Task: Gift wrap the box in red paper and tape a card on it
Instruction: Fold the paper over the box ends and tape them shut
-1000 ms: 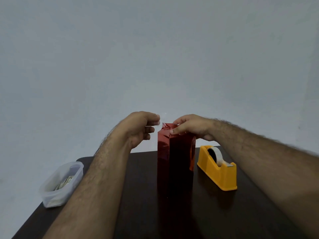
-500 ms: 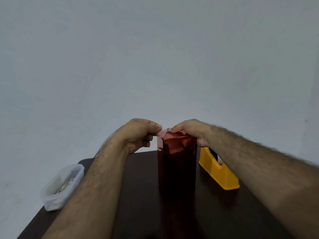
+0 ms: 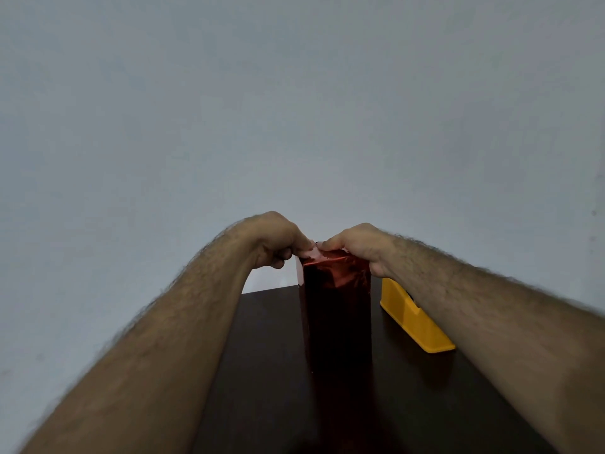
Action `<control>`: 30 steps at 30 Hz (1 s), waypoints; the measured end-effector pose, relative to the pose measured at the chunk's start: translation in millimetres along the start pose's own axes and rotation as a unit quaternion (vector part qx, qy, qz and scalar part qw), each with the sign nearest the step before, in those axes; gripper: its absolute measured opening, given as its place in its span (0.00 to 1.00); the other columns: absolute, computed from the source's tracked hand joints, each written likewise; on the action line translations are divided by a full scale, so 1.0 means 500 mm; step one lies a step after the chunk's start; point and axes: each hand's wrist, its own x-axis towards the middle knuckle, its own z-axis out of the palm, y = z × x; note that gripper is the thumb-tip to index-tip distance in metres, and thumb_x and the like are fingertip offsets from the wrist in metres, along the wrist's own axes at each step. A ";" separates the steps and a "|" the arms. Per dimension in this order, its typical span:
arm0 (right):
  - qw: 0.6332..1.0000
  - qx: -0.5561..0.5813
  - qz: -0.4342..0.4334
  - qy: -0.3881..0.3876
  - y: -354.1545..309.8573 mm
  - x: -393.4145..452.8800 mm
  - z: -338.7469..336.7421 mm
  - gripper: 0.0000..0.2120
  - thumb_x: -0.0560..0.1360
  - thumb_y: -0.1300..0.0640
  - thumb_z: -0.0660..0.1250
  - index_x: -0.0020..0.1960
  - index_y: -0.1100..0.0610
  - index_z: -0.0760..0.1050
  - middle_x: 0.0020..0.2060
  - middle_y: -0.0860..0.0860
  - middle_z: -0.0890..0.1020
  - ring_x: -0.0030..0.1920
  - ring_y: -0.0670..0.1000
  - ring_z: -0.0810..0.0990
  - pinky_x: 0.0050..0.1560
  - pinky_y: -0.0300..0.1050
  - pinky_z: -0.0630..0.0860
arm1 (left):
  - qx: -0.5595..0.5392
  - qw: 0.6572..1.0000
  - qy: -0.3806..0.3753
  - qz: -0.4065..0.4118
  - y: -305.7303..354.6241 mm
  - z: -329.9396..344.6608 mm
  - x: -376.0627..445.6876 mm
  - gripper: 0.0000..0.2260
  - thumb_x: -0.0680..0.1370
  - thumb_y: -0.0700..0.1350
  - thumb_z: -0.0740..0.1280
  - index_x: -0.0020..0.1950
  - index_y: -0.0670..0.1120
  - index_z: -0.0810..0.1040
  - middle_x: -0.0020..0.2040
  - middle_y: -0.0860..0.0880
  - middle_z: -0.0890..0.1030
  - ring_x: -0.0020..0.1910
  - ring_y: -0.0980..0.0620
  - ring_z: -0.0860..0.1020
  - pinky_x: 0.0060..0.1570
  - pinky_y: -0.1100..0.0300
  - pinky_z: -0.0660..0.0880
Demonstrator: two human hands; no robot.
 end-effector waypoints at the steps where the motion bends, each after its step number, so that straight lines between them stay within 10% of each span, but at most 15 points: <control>1: 1.000 -0.002 -0.002 0.003 0.000 0.000 0.001 0.18 0.71 0.57 0.83 0.55 0.64 0.83 0.44 0.57 0.90 0.41 0.56 0.90 0.38 0.48 0.86 | 0.012 1.000 0.005 0.000 0.003 0.001 -0.001 0.00 0.77 0.35 0.74 0.47 0.38 0.84 0.37 0.45 0.81 0.31 0.52 0.69 0.33 0.58 0.68; 14: 1.000 -0.017 -0.012 0.020 -0.003 -0.011 0.005 0.19 0.70 0.56 0.84 0.54 0.64 0.82 0.42 0.56 0.89 0.35 0.54 0.89 0.33 0.45 0.83 | 0.303 0.950 0.067 0.037 0.068 0.016 -0.027 0.08 0.71 0.43 0.80 0.42 0.39 0.86 0.43 0.43 0.88 0.39 0.46 0.83 0.41 0.56 0.80; 21: 1.000 -0.020 -0.007 0.022 -0.002 -0.015 -0.001 0.20 0.70 0.56 0.83 0.56 0.64 0.81 0.45 0.57 0.88 0.37 0.55 0.89 0.35 0.47 0.84 | 0.328 0.939 0.097 0.036 0.063 0.001 -0.041 0.17 0.72 0.52 0.82 0.35 0.42 0.82 0.20 0.55 0.77 0.30 0.51 0.79 0.33 0.60 0.75; 30: 1.000 -0.004 -0.006 0.017 -0.001 -0.020 0.000 0.19 0.71 0.58 0.83 0.56 0.65 0.81 0.43 0.58 0.89 0.36 0.55 0.89 0.34 0.47 0.84 | 0.111 0.987 0.115 0.010 -0.009 0.000 -0.039 0.30 0.70 0.62 0.82 0.58 0.41 0.80 0.50 0.47 0.82 0.46 0.48 0.78 0.45 0.51 0.75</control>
